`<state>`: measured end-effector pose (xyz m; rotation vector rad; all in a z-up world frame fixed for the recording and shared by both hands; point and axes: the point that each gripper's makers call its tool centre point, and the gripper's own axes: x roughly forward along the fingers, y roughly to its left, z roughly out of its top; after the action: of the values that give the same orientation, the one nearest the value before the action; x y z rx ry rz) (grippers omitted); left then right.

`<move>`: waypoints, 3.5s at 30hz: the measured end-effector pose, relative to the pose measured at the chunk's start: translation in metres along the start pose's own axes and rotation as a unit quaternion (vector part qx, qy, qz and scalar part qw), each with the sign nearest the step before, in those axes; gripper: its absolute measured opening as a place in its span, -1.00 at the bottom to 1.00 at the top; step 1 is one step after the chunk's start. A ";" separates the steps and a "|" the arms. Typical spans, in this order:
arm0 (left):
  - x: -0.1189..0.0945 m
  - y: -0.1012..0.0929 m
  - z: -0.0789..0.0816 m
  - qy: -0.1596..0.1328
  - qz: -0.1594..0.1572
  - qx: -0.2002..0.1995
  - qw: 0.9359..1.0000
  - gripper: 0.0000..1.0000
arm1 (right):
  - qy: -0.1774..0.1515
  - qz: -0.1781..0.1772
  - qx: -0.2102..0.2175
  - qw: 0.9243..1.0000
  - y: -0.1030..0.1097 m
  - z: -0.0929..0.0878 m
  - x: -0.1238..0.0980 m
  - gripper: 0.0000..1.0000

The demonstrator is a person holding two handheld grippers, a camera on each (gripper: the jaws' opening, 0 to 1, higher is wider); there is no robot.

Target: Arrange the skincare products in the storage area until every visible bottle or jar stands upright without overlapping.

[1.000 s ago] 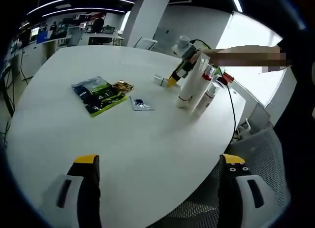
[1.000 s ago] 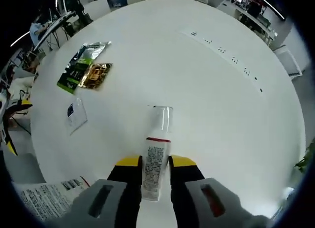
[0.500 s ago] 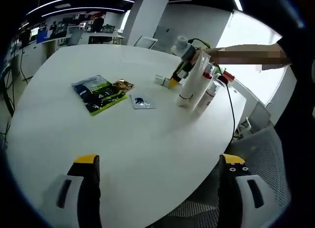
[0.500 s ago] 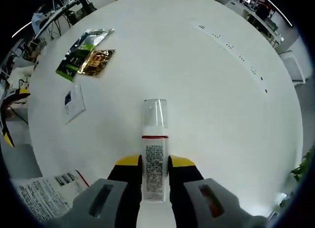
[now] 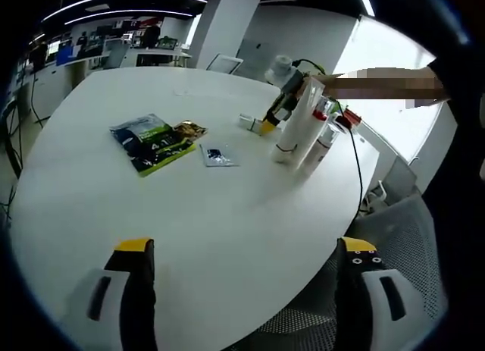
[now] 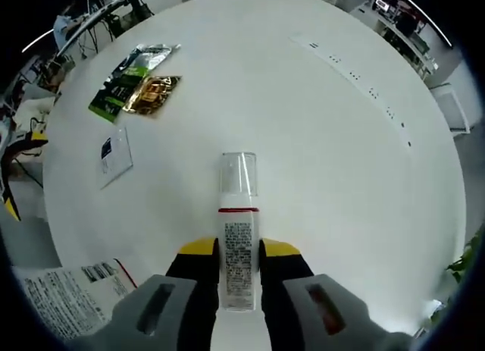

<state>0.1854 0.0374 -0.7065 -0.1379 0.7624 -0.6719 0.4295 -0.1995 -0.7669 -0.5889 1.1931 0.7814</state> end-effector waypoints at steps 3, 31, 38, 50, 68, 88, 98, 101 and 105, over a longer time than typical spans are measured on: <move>0.000 -0.001 0.001 -0.001 -0.003 0.000 1.000 0.83 | -0.007 0.001 0.005 1.000 0.002 0.001 0.000 -0.61; -0.004 -0.030 0.038 -0.050 -0.021 0.021 0.998 0.48 | -0.280 0.027 0.215 0.935 -0.029 0.030 -0.114 -0.61; -0.004 -0.037 0.038 -0.043 -0.027 0.029 0.998 0.53 | -0.376 0.075 0.266 0.885 -0.017 0.044 -0.163 -0.61; -0.016 -0.060 0.059 -0.075 -0.066 0.014 0.995 0.44 | -0.485 0.170 0.270 0.814 0.046 0.050 -0.236 -0.61; -0.044 -0.121 0.122 -0.149 -0.177 -0.006 0.973 0.14 | -0.541 0.285 0.156 0.776 0.161 0.036 -0.261 -0.61; -0.050 -0.176 0.163 -0.168 -0.300 -0.044 0.938 -0.16 | -0.526 0.434 0.140 0.718 0.276 0.010 -0.255 -0.61; -0.053 -0.189 0.165 -0.157 -0.334 -0.050 0.928 -0.35 | -0.523 0.473 0.121 0.699 0.291 0.004 -0.269 -0.61; -0.055 -0.192 0.167 -0.157 -0.339 -0.046 0.926 -0.46 | -0.521 0.474 0.120 0.699 0.294 0.004 -0.269 -0.61; -0.054 -0.193 0.166 -0.153 -0.336 -0.039 0.928 -0.60 | -0.525 0.470 0.126 0.698 0.294 0.005 -0.271 -0.61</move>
<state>0.1709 -0.1012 -0.4864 -0.5832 0.4267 -1.2367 0.1534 -0.0759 -0.5048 0.7794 0.3856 1.4891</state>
